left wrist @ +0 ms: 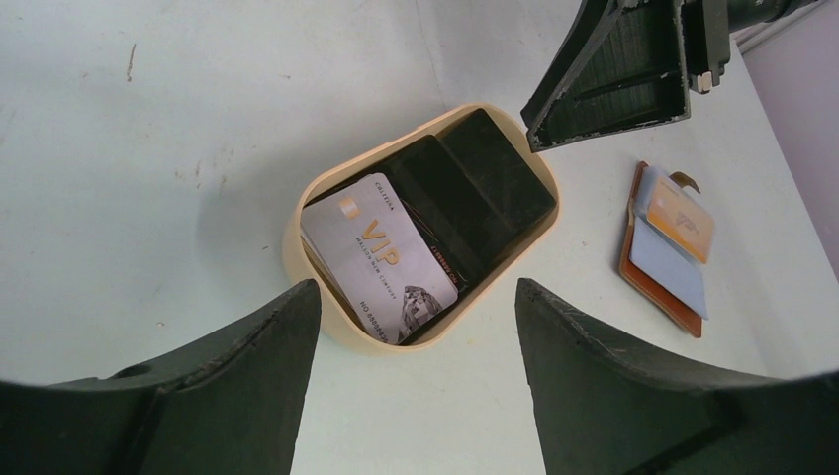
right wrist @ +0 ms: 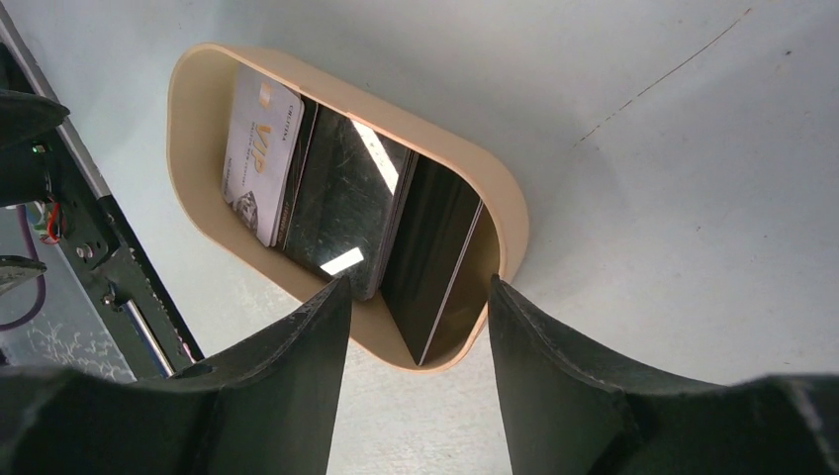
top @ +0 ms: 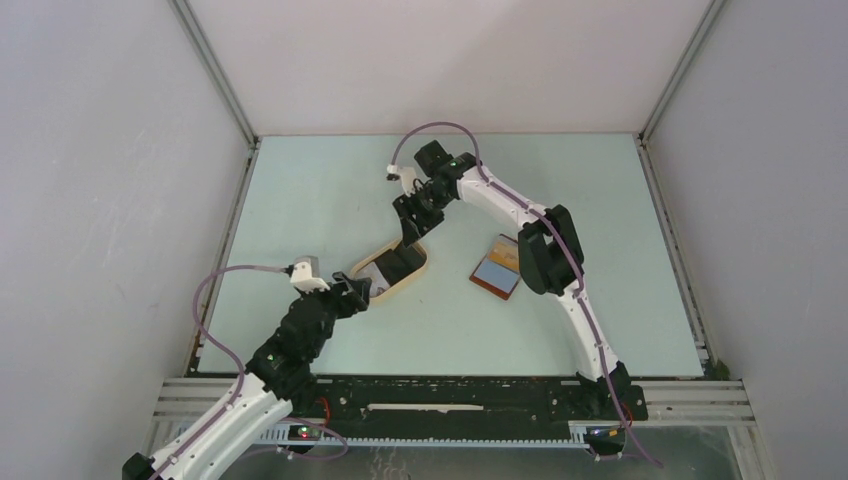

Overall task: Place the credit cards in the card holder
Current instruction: Pick up the credit card from the storage box.

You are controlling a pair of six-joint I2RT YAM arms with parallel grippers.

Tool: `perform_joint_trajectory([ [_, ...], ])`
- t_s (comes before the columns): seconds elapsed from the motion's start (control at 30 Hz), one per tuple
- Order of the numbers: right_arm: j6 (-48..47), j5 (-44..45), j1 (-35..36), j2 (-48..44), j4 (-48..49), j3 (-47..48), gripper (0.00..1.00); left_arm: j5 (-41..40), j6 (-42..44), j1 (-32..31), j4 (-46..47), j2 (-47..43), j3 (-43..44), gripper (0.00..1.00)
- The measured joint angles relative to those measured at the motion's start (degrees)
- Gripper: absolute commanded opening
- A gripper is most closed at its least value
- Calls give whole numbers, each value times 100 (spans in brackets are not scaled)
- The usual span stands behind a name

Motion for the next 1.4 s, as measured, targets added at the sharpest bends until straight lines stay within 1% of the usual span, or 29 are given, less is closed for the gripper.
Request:
perform_joint_trajectory([
  [0.4,116,26,85,101,-2,0,61,4,-9,11,0,-2,0,77],
  [0.63,245,262,210,133,0,0,61,7,-13,13,-2,-55,0,77],
  [0.73,284,350,249,133,0,0,59,9,-13,13,-4,-81,-2,77],
  [0.9,382,323,264,133,4,-13,49,9,-15,13,-28,-120,-2,77],
  [1.13,483,83,269,133,7,-109,47,11,-26,13,-81,-155,-2,77],
  [1.17,487,76,271,133,9,-111,45,11,-26,13,-90,-155,-2,77],
  [1.2,492,68,275,133,9,-111,40,11,-28,13,-98,-155,-2,77],
  [1.3,527,85,293,133,9,-111,21,11,-52,13,-125,-155,-2,77],
  [1.4,553,96,302,133,11,-111,9,13,-63,13,-125,-157,-2,77],
])
